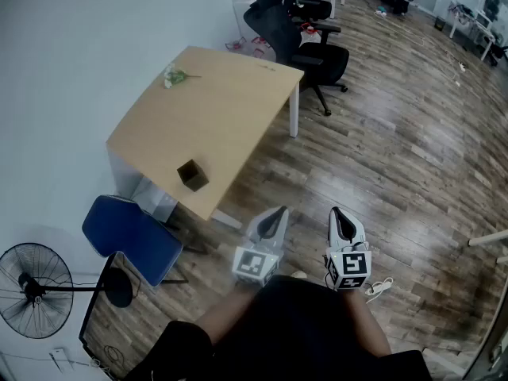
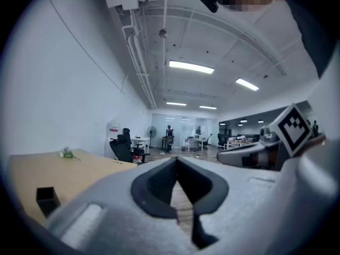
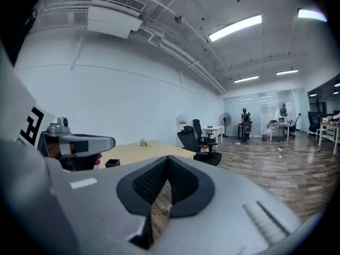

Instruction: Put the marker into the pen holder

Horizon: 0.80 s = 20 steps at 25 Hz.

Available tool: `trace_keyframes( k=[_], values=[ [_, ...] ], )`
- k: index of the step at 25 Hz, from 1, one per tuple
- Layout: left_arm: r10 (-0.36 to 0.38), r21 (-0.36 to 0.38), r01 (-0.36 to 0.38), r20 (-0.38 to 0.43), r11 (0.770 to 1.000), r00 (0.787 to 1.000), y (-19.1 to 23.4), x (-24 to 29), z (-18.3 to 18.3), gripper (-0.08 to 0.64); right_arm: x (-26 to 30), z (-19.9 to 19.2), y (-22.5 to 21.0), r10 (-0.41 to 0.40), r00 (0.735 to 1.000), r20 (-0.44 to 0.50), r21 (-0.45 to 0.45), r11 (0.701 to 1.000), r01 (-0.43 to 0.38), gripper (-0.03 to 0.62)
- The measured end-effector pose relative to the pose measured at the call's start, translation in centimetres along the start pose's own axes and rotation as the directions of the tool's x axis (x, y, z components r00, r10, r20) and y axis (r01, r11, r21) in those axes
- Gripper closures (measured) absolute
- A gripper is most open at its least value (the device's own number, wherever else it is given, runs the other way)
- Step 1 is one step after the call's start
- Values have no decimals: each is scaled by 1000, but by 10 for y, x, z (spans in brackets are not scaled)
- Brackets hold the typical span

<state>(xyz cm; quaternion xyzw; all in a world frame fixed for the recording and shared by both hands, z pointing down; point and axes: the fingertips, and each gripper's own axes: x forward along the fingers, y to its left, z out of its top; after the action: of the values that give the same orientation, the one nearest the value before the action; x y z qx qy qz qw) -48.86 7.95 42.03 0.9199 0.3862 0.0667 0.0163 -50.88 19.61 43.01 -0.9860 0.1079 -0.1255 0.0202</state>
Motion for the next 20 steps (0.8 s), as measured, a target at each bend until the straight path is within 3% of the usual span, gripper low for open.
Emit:
trace_keyframes(
  k=[4, 10, 13, 20],
  values=[
    [21, -7, -21, 18, 1000, 1000, -1, 1, -2, 557, -2, -6, -9, 3, 1000, 10, -6, 1000, -3, 589],
    [16, -6, -16, -14, 1000, 1000, 5, 15, -11, 557, 10, -5, -6, 77, 997, 24, -25, 997, -77, 589],
    [22, -14, -23, -7, 1000, 1000, 13, 32, -8, 557, 23, -4, -12, 68, 998, 13, -71, 995, -67, 589],
    [10, -27, -9, 15, 1000, 1000, 53, 76, -10, 557, 72, 0, -36, 32, 999, 23, -20, 999, -32, 589]
  ],
)
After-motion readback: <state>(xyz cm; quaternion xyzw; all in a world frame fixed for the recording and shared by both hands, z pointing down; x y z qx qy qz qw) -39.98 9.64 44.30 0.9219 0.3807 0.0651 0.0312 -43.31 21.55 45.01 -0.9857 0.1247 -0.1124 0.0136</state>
